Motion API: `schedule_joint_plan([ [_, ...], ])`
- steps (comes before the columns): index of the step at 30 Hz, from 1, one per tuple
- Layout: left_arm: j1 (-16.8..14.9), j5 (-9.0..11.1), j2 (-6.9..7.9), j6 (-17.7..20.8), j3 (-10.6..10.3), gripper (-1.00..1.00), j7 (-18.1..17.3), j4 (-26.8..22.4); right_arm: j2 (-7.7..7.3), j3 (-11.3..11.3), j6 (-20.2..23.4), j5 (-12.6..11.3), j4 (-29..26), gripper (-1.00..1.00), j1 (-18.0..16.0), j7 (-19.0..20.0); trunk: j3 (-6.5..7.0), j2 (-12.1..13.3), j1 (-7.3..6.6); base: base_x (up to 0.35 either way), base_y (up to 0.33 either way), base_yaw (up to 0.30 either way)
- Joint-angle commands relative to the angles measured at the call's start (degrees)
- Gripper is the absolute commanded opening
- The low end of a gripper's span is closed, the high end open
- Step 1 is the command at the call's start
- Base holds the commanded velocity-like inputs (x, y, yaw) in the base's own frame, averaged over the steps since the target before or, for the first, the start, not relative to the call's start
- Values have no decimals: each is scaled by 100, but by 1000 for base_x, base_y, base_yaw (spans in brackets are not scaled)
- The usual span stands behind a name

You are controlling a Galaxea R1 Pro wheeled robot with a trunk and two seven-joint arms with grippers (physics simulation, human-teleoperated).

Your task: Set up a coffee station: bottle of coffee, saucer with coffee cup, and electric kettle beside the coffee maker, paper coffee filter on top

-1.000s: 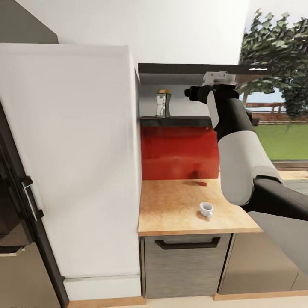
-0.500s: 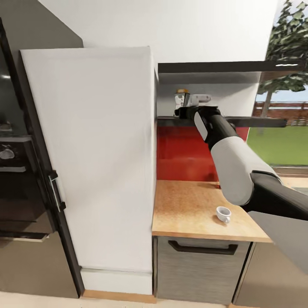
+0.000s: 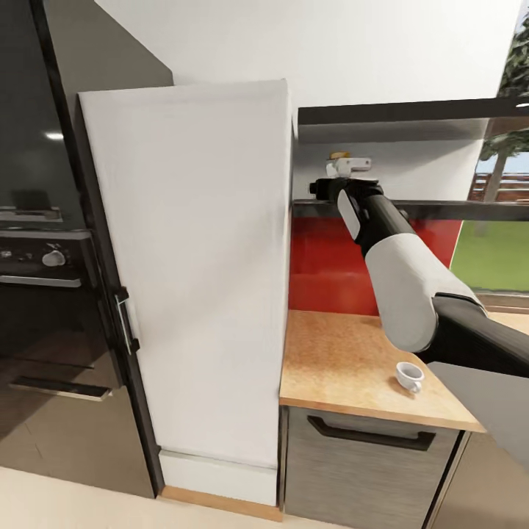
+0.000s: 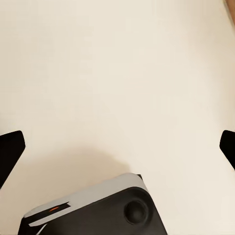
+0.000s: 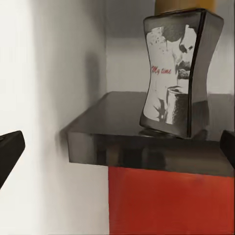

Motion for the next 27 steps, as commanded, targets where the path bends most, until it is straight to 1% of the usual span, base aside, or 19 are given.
schedule_joint_plan([
  [1,3,25,-2,7,46,100,-59,-5,-49,-35,-36,50,-18,100,-3,-91,-1,-3,2,0,0,25],
  [2,3,26,-2,7,46,100,-59,-5,-98,-35,-93,49,-33,100,-4,-194,-1,-3,2,0,0,16],
  [4,3,27,-2,7,46,100,-59,-5,-147,-35,-155,49,-67,100,-4,-353,-1,-3,2,0,0,11],
  [10,3,28,-3,7,46,100,-59,-5,-195,-29,-210,72,-107,100,-3,-659,-1,-3,2,0,0,3],
  [27,3,36,-4,14,45,100,-59,-5,-192,-26,-171,82,-105,100,-2,-701,-1,-3,2,2,1,0],
])
